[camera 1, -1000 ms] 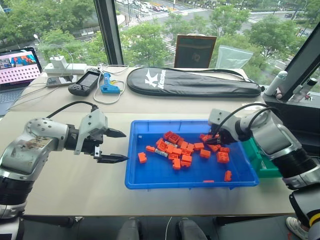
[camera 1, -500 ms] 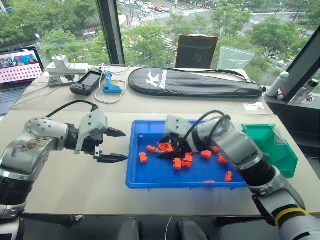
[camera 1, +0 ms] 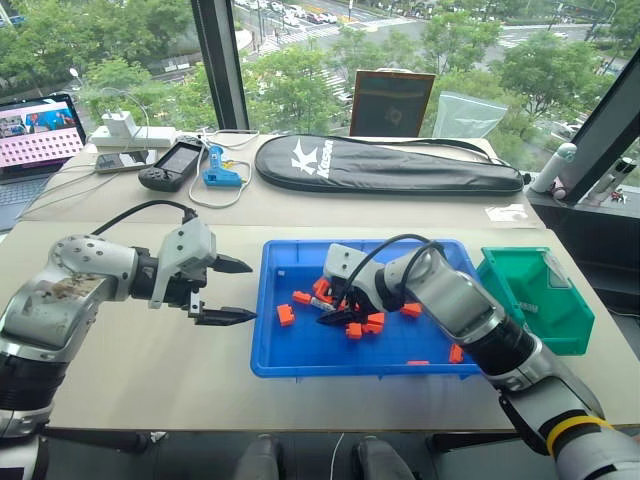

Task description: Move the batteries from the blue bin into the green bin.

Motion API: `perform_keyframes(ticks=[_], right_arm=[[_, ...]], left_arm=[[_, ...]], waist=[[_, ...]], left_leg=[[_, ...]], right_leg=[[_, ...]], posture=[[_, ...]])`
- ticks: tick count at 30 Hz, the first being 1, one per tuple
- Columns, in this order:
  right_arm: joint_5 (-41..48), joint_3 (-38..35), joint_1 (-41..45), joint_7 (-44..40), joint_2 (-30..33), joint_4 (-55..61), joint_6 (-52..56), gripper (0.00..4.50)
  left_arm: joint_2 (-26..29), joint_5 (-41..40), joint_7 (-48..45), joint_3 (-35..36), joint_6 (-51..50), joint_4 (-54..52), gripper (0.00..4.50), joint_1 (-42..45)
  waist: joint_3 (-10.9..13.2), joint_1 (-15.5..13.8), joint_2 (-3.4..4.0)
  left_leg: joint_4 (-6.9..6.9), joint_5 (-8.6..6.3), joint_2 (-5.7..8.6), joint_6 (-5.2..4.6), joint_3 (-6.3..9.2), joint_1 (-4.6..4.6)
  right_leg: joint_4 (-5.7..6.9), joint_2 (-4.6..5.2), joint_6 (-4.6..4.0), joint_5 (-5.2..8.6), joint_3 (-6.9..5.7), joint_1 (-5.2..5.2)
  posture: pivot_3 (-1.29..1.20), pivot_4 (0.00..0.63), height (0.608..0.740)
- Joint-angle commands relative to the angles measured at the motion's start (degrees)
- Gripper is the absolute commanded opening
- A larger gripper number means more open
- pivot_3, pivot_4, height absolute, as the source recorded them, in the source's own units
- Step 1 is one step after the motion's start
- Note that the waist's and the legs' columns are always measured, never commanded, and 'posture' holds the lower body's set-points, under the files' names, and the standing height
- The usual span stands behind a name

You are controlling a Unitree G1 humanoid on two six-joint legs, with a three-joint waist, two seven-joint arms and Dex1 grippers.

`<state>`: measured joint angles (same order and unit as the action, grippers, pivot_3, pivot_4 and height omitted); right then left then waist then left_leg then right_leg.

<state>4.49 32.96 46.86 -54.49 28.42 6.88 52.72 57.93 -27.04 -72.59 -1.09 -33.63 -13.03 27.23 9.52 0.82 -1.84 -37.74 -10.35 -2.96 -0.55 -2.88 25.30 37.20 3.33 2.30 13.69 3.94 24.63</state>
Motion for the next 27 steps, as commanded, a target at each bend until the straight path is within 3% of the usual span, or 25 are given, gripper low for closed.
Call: perform_keyframes(ticks=[1,4,7,13,14,19,24,27], right_arm=[[-1.2,0.7,-0.6,0.7,-0.4,-0.7,-2.1,3.07],[-1.7,1.2,-1.4,0.9,-1.2,-2.0,-2.7,3.07],[-1.9,1.4,-1.7,0.8,-1.6,-2.8,-3.2,2.4],[-2.1,1.1,-1.8,0.7,-2.1,-4.1,-4.3,0.37],[-2.0,1.0,-1.8,0.6,-2.0,-4.0,-4.5,0.25],[0.6,-2.0,-1.0,-1.9,-0.5,-0.5,-4.2,0.25],[8.5,-12.4,0.7,-4.6,2.2,5.5,1.7,0.25],[9.0,-20.6,2.3,-4.4,10.3,3.9,2.8,0.25]], left_arm=[[0.4,-0.1,0.2,1.1,0.4,-1.6,4.5,0.5],[0.4,-0.1,0.3,1.1,0.4,-1.7,4.5,0.3],[0.5,-0.1,0.3,1.1,0.4,-1.7,4.5,0.2],[0.4,-0.1,0.4,1.1,0.5,-1.7,4.5,0.3],[0.4,-0.1,0.3,1.1,0.5,-1.7,4.5,0.3],[0.2,-0.1,0.2,0.9,0.7,-1.3,4.5,0.5],[-0.9,-0.9,-0.1,0.8,0.5,-0.5,4.5,1.7],[-3.3,-3.4,-0.1,1.4,-1.2,-0.2,4.5,3.4]], waist=[[0.0,0.0,0.0],[0.0,0.0,0.0],[0.0,0.0,0.0],[0.0,0.0,0.0],[0.0,0.0,0.0],[0.0,0.0,0.0],[0.0,-0.1,-0.01],[0.0,-0.4,-0.02]], left_leg=[[0.0,0.0,0.0,0.0,0.0,0.0],[0.0,0.0,0.0,0.0,0.0,0.0],[0.0,0.0,0.0,0.0,0.01,0.0],[0.0,0.0,0.0,0.0,0.01,-0.01],[0.0,0.0,0.0,0.0,0.01,-0.01],[0.0,0.0,-0.01,0.0,0.01,-0.01],[0.0,0.0,0.0,0.0,0.01,0.01],[0.0,0.0,0.0,0.0,0.02,0.01]], right_leg=[[0.0,0.0,0.0,0.0,0.0,0.0],[0.0,-0.01,0.0,0.0,0.0,0.0],[0.01,-0.01,0.0,0.0,0.0,0.0],[0.0,-0.01,0.0,0.0,0.0,-0.01],[0.0,-0.01,0.0,0.0,0.0,-0.01],[0.01,-0.01,0.0,0.0,0.0,-0.01],[0.0,0.0,0.0,0.0,0.0,-0.01],[0.0,0.01,0.01,-0.01,-0.01,-0.02]], posture=[[0.0,0.15,0.733],[0.0,0.15,0.733],[0.0,0.15,0.733],[0.0,0.15,0.733],[0.0,0.15,0.733],[0.0,0.15,0.733],[0.0,0.15,0.733],[0.0,0.15,0.733]])
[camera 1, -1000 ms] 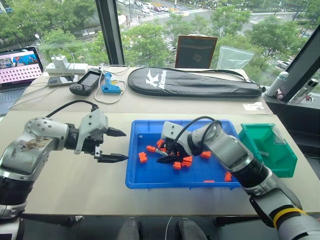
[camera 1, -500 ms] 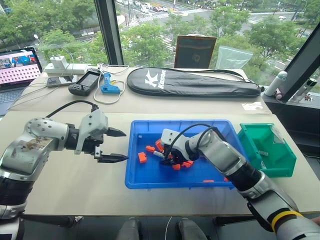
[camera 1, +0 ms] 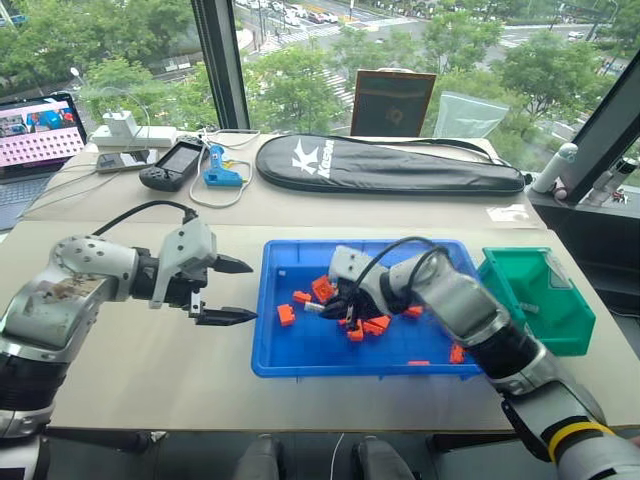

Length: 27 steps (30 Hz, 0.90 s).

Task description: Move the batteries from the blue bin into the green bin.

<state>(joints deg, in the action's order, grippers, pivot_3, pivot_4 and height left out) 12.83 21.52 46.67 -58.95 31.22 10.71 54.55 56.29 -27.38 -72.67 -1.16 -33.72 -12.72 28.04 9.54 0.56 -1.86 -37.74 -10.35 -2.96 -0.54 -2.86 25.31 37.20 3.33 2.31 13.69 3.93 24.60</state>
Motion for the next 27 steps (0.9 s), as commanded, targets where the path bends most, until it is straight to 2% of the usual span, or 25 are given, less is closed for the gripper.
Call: perform_keyframes(ticks=[1,5,13,16,19,27], right_arm=[[-0.1,-10.6,2.7,0.4,10.3,-1.0,0.3,0.25],[-3.1,-16.1,0.1,0.0,25.2,-7.0,-3.4,0.25],[-4.7,-22.7,-10.7,-0.5,39.8,-12.3,-6.8,0.25],[-4.7,-24.0,-17.8,-0.5,42.3,-13.2,-7.0,0.25],[-5.1,-24.6,-21.0,1.8,40.8,-14.4,-8.5,0.25],[-5.8,-23.6,-21.2,3.7,38.7,-14.9,-11.2,0.25]], left_arm=[[-2.3,-3.8,0.1,1.6,-1.6,-0.4,4.5,3.1],[-5.8,-6.5,0.5,1.7,-3.1,0.8,4.5,6.3],[-11.4,-10.8,1.6,2.9,-5.6,3.8,4.5,13.1],[-13.3,-11.2,2.5,2.7,-5.9,5.1,4.5,15.9],[-13.8,-10.6,2.5,2.0,-5.7,5.5,4.5,16.6],[-13.3,-8.3,2.3,0.6,-4.8,5.6,4.5,16.2]], waist=[[0.0,-0.5,0.0],[0.0,-1.2,-0.01],[0.1,0.4,0.03],[0.1,0.4,0.03],[0.1,0.8,0.03],[0.1,1.2,0.07]], left_leg=[[-0.01,0.0,0.02,0.0,0.0,0.0],[-0.01,-0.01,0.11,-0.01,-0.05,0.0],[0.01,-0.09,0.07,-0.13,-0.02,-0.02],[-0.02,-0.09,0.08,-0.13,-0.02,-0.03],[-0.05,-0.09,0.08,-0.13,-0.04,-0.08],[-0.06,-0.08,0.11,-0.13,-0.02,-0.1]], right_leg=[[-0.01,0.02,0.01,0.0,-0.01,-0.02],[-0.2,0.12,0.02,0.01,0.0,-0.08],[-0.1,0.03,0.02,0.04,0.06,-0.05],[-0.11,0.04,0.05,0.04,0.07,-0.09],[-0.11,0.04,0.09,0.02,0.12,-0.14],[-0.1,0.04,0.13,0.0,0.15,-0.17]], posture=[[0.0,0.15,0.733],[0.0,0.15,0.733],[0.0,0.15,0.733],[0.0,0.15,0.733],[0.0,0.15,0.733],[0.0,0.15,0.733]])
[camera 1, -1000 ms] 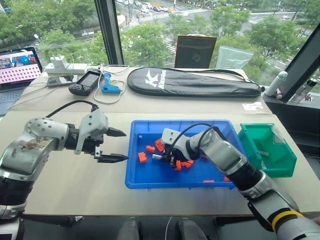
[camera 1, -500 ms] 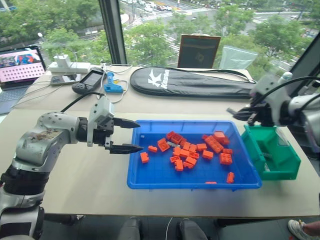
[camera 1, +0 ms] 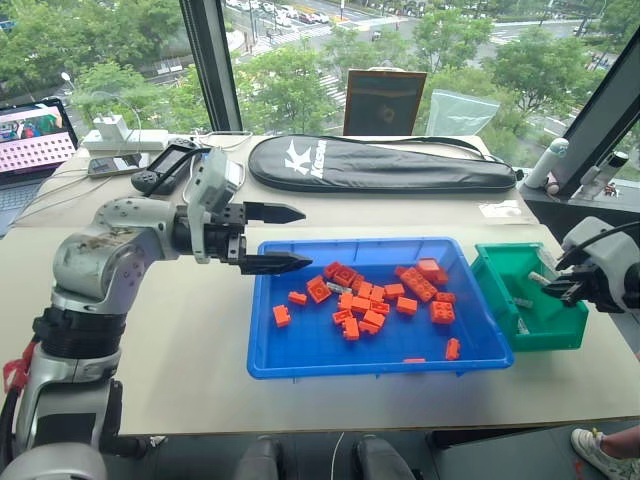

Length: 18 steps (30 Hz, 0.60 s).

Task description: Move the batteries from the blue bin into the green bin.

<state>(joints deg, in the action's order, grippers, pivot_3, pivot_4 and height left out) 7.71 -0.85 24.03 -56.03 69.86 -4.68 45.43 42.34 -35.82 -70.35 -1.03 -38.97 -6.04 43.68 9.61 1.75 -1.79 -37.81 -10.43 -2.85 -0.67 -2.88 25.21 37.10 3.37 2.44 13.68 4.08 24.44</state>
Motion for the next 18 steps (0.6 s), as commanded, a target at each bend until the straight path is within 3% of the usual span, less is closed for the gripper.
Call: perform_keyframes(ticks=[1,3,4,14,18], right_arm=[[-0.9,-1.1,1.7,1.0,-0.1,0.2,-2.3,0.25],[-0.9,-0.8,2.3,1.0,-0.4,0.2,-1.6,0.25],[-0.8,-0.7,2.6,0.9,-0.5,0.5,-1.0,1.26],[-4.1,0.7,9.0,3.5,0.2,2.4,-2.7,4.47],[4.3,0.3,20.6,4.1,-12.2,11.1,3.9,4.47]], left_arm=[[0.8,0.1,-0.2,0.3,0.1,-1.3,4.5,0.5],[1.1,0.1,-0.3,0.1,-0.2,-1.8,4.5,0.1],[1.2,0.2,-0.3,0.1,-0.2,-1.9,4.5,0.0],[1.7,1.2,0.2,0.4,0.5,-1.9,4.5,-0.4],[1.9,3.7,1.0,-0.2,2.0,-0.6,4.5,-0.3]], waist=[[0.0,-0.1,0.0],[0.0,-0.2,0.0],[0.0,-0.2,0.0],[0.0,-0.4,0.01],[0.0,0.8,0.01]], left_leg=[[0.0,0.0,0.0,0.0,0.0,0.0],[0.0,0.0,0.01,0.0,0.0,0.0],[0.0,0.0,0.02,0.0,-0.01,0.0],[0.0,0.0,0.02,0.0,-0.01,0.0],[-0.01,0.0,0.0,0.0,-0.03,-0.01]], right_leg=[[0.0,0.0,0.0,0.0,0.0,0.0],[-0.01,0.01,0.01,0.01,0.0,-0.01],[-0.01,0.02,0.01,0.01,0.0,-0.01],[-0.01,0.02,0.01,0.01,0.0,0.01],[0.0,0.0,0.02,-0.04,0.05,0.03]], posture=[[0.0,0.15,0.733],[0.0,0.15,0.733],[0.0,0.15,0.733],[0.0,0.15,0.733],[0.0,0.15,0.733]])
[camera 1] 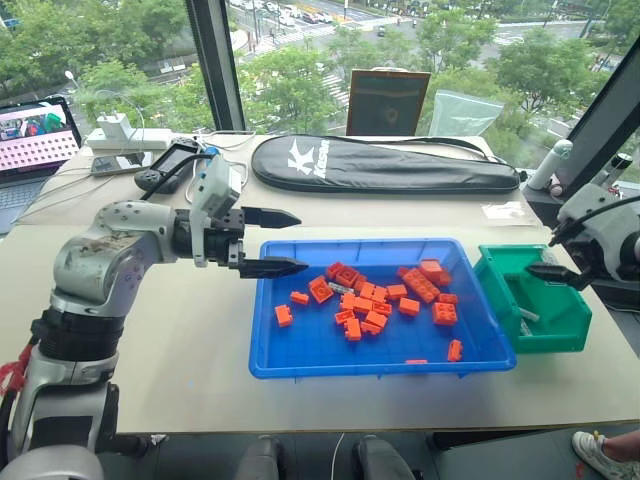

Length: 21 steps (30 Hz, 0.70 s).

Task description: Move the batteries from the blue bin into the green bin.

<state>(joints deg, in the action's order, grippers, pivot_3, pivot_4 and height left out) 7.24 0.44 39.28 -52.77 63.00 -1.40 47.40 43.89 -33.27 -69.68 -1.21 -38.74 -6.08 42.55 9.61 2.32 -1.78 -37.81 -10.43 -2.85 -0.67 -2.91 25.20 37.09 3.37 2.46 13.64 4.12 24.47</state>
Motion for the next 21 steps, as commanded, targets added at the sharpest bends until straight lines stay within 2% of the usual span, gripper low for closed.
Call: perform_keyframes(ticks=[1,3,6,13,21], right_arm=[[3.9,0.6,5.5,2.6,-8.5,9.2,0.3,4.47],[3.4,2.5,5.6,5.3,-13.0,10.6,2.4,4.47],[0.4,7.0,4.4,7.8,-15.8,14.2,2.3,4.47],[8.7,12.2,6.0,5.4,-25.7,16.9,13.2,4.47],[8.8,18.6,5.9,5.5,-29.5,15.7,13.4,4.47]], left_arm=[[0.7,1.6,0.2,-0.3,1.7,-0.7,4.5,0.6],[1.5,2.2,-0.4,-0.9,1.3,-1.0,4.5,0.2],[3.8,3.8,-1.9,-1.9,2.2,-1.3,4.5,-1.2],[7.7,6.1,-3.8,-2.0,3.7,-1.5,4.5,-4.0],[9.1,6.5,-3.8,-1.3,4.3,-2.4,4.5,-5.8]], waist=[[0.0,0.4,-0.01],[0.0,0.2,-0.01],[0.0,-0.7,-0.01],[0.0,-1.7,-0.02],[0.0,-1.6,-0.02]], left_leg=[[0.0,0.0,-0.01,0.0,0.06,0.0],[0.01,0.0,-0.08,0.0,0.24,-0.03],[0.01,0.0,0.0,0.0,0.27,0.09],[-0.02,0.0,0.05,0.0,0.16,0.26],[-0.02,0.0,0.01,0.0,0.17,0.25]], right_leg=[[0.03,-0.03,0.0,-0.01,0.0,-0.01],[0.04,-0.15,-0.01,0.0,-0.11,-0.08],[0.03,-0.06,-0.02,0.02,-0.17,-0.04],[0.01,0.03,-0.01,0.02,-0.17,0.1],[0.04,-0.01,-0.02,0.01,-0.18,0.11]], posture=[[0.0,0.15,0.733],[0.0,0.15,0.733],[0.0,0.15,0.733],[0.0,0.15,0.733],[0.0,0.15,0.733]])
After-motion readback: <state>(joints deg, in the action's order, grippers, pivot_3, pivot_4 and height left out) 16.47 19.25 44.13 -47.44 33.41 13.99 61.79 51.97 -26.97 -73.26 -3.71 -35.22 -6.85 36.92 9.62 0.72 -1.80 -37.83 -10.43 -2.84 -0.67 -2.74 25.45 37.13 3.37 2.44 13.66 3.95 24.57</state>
